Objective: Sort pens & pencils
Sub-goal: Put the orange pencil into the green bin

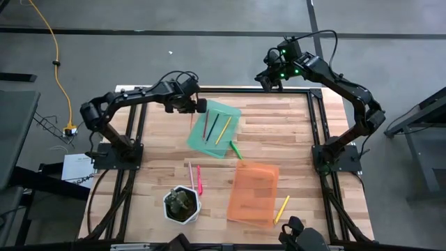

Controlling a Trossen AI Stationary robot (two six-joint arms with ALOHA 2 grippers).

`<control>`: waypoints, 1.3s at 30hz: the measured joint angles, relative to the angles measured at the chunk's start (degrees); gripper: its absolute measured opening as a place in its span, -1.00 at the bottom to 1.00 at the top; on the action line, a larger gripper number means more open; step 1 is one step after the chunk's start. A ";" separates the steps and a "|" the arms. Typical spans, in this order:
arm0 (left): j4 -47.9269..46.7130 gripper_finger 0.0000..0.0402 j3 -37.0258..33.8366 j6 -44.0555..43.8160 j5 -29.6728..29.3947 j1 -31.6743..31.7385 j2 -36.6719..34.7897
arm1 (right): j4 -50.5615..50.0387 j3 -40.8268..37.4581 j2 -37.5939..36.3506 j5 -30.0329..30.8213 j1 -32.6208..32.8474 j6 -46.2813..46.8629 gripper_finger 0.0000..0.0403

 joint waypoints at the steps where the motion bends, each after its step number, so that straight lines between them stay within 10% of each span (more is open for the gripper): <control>1: 0.00 -0.90 0.00 -0.15 0.01 -0.40 -0.18 | -0.04 -0.02 0.00 0.00 0.00 -0.06 -0.59; 39: -0.91 -0.90 10.91 4.77 1.57 -9.12 5.74 | -0.06 -0.02 0.00 -0.04 0.00 -0.59 -0.59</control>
